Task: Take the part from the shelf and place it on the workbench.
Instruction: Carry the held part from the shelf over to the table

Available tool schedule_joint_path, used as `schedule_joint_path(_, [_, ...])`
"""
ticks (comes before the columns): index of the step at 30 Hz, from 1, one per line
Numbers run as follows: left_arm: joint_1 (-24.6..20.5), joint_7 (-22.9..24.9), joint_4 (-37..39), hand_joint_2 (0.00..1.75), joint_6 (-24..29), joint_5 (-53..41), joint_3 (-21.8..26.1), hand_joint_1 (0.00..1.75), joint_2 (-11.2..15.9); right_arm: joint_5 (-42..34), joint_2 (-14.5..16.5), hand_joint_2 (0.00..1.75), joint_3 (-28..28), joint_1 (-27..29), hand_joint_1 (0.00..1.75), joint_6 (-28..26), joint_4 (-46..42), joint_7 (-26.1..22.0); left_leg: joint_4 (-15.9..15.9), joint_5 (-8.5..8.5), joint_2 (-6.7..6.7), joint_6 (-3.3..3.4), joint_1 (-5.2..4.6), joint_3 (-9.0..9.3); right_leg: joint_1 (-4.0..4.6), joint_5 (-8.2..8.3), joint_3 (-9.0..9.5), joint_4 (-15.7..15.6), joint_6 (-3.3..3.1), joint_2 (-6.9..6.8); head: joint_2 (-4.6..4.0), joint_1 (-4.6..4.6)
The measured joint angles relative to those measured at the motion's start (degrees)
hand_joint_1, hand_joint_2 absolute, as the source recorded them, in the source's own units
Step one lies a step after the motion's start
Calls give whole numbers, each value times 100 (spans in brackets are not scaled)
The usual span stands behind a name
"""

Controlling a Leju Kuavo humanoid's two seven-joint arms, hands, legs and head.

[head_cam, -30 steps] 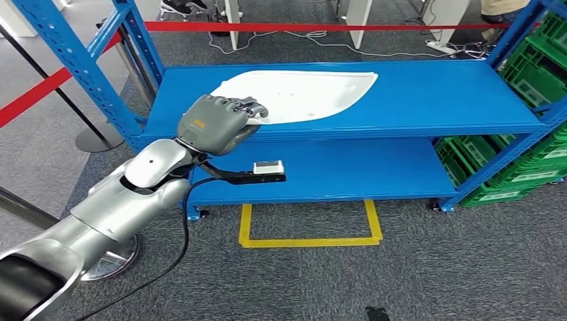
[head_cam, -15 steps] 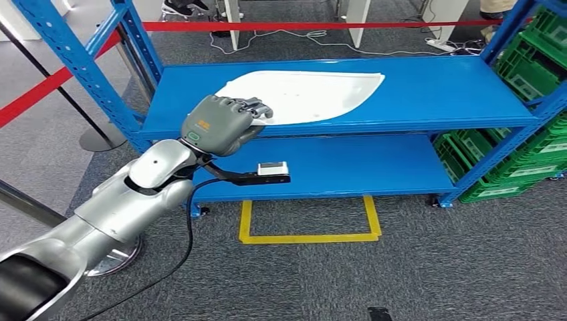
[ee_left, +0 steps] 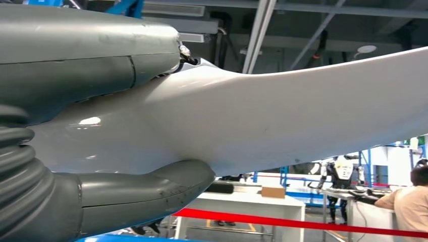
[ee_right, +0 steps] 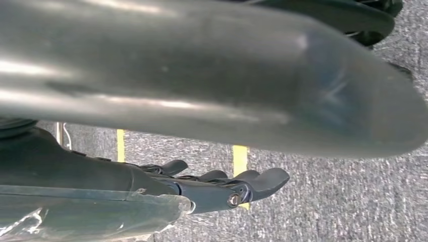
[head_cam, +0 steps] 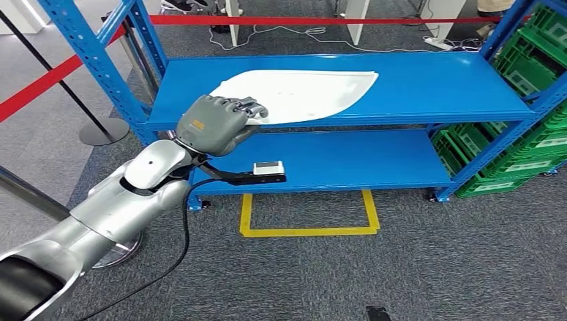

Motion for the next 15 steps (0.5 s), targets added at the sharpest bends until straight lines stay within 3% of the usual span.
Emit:
schedule_joint_path(2, [5,1,-1,175,1,-1,0,175,2,-1,0,0,0,3,0,-1,0,1,-20,54,10,83,14,-25,-9,-222,-133,287,52,-1,0,26])
schedule_joint_path(5, [19,2,-2,175,1,-2,-3,175,-1,-2,0,0,0,4,0,-1,0,2,-19,111,16,133,11,-90,-10,-807,-551,1381,90,-1,0,61])
schedule_joint_path(6, [30,3,-2,175,1,-3,-5,175,-1,-2,0,0,0,6,0,-1,0,2,-18,129,17,134,8,-114,-8,-882,-613,1596,91,-1,0,61])
schedule_joint_path(7, [39,5,-2,175,0,-3,-7,175,-1,-2,0,0,0,8,0,-1,0,2,-17,147,16,129,6,-134,-7,-860,-569,1599,86,-1,0,63])
schedule_joint_path(8, [44,6,-2,175,0,-4,-7,175,-1,-2,0,0,0,8,0,-1,0,2,-16,162,14,120,6,-148,-7,-745,-405,1369,76,-1,0,63])
schedule_joint_path(11, [28,11,-2,175,2,-4,1,175,0,-2,0,0,0,-8,0,-1,0,0,4,198,10,65,-12,-183,-1,-394,282,249,22,3,0,61])
schedule_joint_path(12, [20,14,-2,175,2,-5,3,175,1,-2,0,0,0,-14,0,0,0,-1,10,216,9,36,-21,-200,6,-363,378,70,-3,9,0,57])
schedule_joint_path(15, [17,18,-2,175,3,-6,5,175,3,-4,0,0,0,-7,0,1,0,-2,-2,260,9,-59,-13,-235,18,-316,357,9,-105,21,0,56])
